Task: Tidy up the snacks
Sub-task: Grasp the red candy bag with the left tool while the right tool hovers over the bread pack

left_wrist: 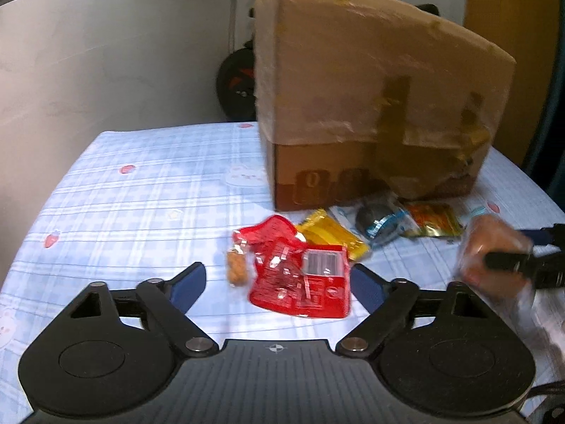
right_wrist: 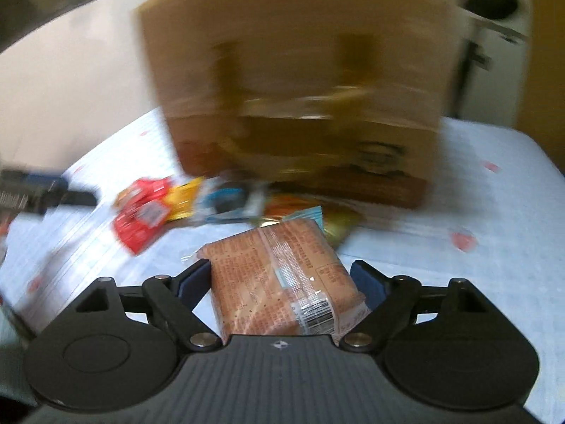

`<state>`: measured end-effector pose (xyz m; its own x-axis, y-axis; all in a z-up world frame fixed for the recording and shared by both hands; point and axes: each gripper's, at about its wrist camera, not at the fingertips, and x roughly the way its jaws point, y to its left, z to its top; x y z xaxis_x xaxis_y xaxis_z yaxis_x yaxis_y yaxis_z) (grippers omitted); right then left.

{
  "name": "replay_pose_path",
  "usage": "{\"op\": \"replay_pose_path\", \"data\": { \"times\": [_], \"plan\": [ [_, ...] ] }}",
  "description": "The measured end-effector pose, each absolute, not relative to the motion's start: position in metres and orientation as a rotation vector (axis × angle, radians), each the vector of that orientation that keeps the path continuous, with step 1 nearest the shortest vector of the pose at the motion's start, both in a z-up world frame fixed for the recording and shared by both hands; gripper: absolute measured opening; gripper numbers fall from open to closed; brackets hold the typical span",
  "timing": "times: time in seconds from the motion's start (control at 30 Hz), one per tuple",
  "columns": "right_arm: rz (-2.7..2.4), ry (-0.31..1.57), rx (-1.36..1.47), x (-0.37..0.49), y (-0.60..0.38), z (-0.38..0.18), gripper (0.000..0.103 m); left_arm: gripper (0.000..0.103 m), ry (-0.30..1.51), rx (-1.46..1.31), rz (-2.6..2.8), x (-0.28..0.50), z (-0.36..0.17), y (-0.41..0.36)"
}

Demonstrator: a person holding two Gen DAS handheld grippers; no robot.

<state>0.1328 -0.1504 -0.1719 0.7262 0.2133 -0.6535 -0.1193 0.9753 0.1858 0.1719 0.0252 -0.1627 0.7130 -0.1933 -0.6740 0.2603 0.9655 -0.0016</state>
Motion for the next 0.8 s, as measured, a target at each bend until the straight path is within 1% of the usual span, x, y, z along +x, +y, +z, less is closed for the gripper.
{"op": "replay_pose_path", "data": {
  "times": [0.1,0.27,0.37,0.4,0.57,0.63,0.8],
  "plan": [
    [0.09,0.726,0.173,0.124,-0.17,-0.172,0.087,0.073,0.737,0.12,-0.273,0.174,-0.169,0.017],
    [-0.005,0.709,0.191,0.117,-0.188,-0.173,0.087,0.07,0.756,0.089,-0.224,0.188,-0.18,0.019],
    [-0.008,0.701,0.194,0.115,-0.189,-0.173,0.087,0.056,0.763,0.07,-0.213,0.195,-0.186,0.024],
    [-0.008,0.7,0.185,0.115,-0.187,-0.173,0.087,0.054,0.766,0.069,-0.217,0.197,-0.186,0.024],
    [-0.001,0.697,0.178,0.117,-0.186,-0.176,0.087,0.053,0.759,0.091,-0.24,0.203,-0.191,0.022],
    [0.002,0.696,0.183,0.118,-0.186,-0.176,0.086,0.049,0.756,0.096,-0.259,0.206,-0.194,0.021],
    [0.006,0.694,0.187,0.117,-0.185,-0.176,0.086,0.049,0.761,0.092,-0.248,0.212,-0.196,0.025]
  ]
}}
